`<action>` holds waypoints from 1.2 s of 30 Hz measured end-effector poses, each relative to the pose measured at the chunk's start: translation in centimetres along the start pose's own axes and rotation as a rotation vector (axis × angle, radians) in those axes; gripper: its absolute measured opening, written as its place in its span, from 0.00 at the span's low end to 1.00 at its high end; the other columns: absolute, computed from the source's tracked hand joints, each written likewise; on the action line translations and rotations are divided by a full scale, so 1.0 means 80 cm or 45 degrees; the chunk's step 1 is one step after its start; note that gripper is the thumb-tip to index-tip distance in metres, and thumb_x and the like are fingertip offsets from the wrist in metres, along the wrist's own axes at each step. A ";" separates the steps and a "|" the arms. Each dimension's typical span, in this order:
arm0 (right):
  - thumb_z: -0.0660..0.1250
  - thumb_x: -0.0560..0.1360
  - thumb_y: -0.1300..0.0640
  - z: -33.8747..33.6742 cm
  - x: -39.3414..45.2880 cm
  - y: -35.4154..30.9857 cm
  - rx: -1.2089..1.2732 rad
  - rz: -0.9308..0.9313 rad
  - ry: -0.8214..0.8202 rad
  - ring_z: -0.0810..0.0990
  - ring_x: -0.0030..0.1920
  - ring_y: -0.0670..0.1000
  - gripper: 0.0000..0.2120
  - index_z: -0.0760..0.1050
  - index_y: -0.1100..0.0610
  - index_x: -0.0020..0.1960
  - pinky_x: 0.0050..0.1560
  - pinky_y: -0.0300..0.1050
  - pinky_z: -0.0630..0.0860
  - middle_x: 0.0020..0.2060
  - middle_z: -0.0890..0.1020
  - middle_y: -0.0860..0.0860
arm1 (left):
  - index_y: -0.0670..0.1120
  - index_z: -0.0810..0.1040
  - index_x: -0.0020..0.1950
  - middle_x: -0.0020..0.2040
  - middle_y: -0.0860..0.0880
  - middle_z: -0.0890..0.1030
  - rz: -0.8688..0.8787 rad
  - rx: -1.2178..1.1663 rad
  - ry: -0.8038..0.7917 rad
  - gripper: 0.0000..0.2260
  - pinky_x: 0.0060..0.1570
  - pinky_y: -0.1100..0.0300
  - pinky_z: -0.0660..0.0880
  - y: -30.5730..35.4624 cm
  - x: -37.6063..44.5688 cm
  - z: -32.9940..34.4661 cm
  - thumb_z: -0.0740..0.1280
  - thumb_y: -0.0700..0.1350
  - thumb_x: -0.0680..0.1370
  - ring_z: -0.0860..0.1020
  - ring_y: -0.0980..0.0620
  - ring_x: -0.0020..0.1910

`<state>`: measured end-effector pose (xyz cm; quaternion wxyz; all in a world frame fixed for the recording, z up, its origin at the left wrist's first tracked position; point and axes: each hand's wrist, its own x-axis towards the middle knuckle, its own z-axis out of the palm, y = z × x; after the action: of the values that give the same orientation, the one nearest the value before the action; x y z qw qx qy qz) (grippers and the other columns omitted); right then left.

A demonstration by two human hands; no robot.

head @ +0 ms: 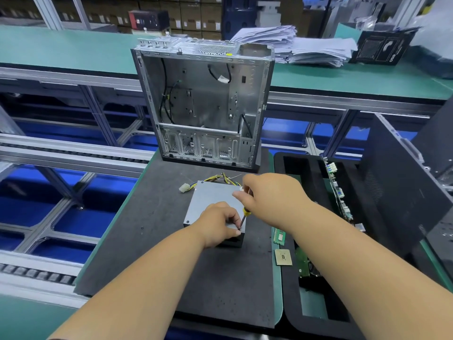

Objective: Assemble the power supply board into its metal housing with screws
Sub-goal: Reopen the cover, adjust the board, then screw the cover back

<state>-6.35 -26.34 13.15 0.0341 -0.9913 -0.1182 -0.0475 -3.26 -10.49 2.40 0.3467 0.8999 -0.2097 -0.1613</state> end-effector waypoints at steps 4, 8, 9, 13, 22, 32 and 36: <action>0.60 0.75 0.51 -0.004 -0.003 -0.001 0.204 -0.083 -0.014 0.74 0.47 0.52 0.13 0.70 0.49 0.59 0.38 0.45 0.67 0.51 0.76 0.47 | 0.54 0.78 0.40 0.51 0.50 0.76 -0.001 -0.019 0.005 0.09 0.60 0.52 0.71 0.001 0.000 0.000 0.75 0.43 0.71 0.72 0.50 0.55; 0.61 0.79 0.44 -0.005 0.000 -0.003 0.096 -0.084 0.006 0.75 0.45 0.52 0.13 0.70 0.47 0.60 0.37 0.45 0.69 0.47 0.79 0.45 | 0.55 0.77 0.40 0.51 0.52 0.75 -0.004 0.004 0.001 0.09 0.60 0.53 0.70 0.000 0.000 0.000 0.75 0.43 0.72 0.70 0.51 0.56; 0.59 0.79 0.40 -0.004 0.001 -0.004 0.031 -0.059 0.001 0.74 0.43 0.52 0.13 0.71 0.48 0.57 0.37 0.45 0.68 0.43 0.79 0.45 | 0.56 0.77 0.39 0.50 0.53 0.74 -0.003 0.006 -0.002 0.09 0.60 0.52 0.70 0.000 0.000 0.000 0.75 0.43 0.72 0.70 0.51 0.56; 0.56 0.79 0.44 0.001 -0.003 -0.008 0.107 -0.029 0.016 0.76 0.45 0.53 0.12 0.71 0.50 0.56 0.38 0.46 0.71 0.45 0.78 0.46 | 0.57 0.75 0.37 0.51 0.50 0.76 0.006 -0.012 -0.003 0.12 0.60 0.51 0.71 0.001 -0.001 -0.001 0.75 0.43 0.71 0.71 0.49 0.56; 0.56 0.79 0.38 0.001 -0.001 -0.004 -0.012 0.025 0.017 0.75 0.40 0.52 0.15 0.70 0.49 0.48 0.34 0.44 0.65 0.35 0.75 0.45 | 0.58 0.75 0.37 0.50 0.53 0.74 -0.003 0.017 -0.008 0.12 0.61 0.51 0.70 0.000 0.000 0.000 0.75 0.44 0.71 0.70 0.50 0.56; 0.56 0.80 0.38 -0.002 -0.002 -0.007 -0.024 0.009 0.003 0.75 0.41 0.52 0.15 0.72 0.48 0.54 0.36 0.45 0.68 0.37 0.77 0.45 | 0.59 0.74 0.37 0.50 0.52 0.74 -0.003 0.013 -0.015 0.13 0.62 0.51 0.70 0.000 -0.001 0.000 0.75 0.43 0.72 0.71 0.49 0.57; 0.58 0.78 0.48 -0.002 -0.005 -0.008 0.182 -0.034 -0.014 0.76 0.50 0.52 0.14 0.70 0.48 0.62 0.43 0.46 0.73 0.52 0.78 0.46 | 0.58 0.74 0.37 0.51 0.49 0.76 0.013 0.005 -0.017 0.13 0.61 0.49 0.71 0.002 0.001 0.000 0.75 0.43 0.71 0.72 0.47 0.57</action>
<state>-6.87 -25.84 13.32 0.1034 -0.9849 -0.1346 -0.0339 -3.27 -10.60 2.46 0.3442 0.8985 -0.2170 -0.1650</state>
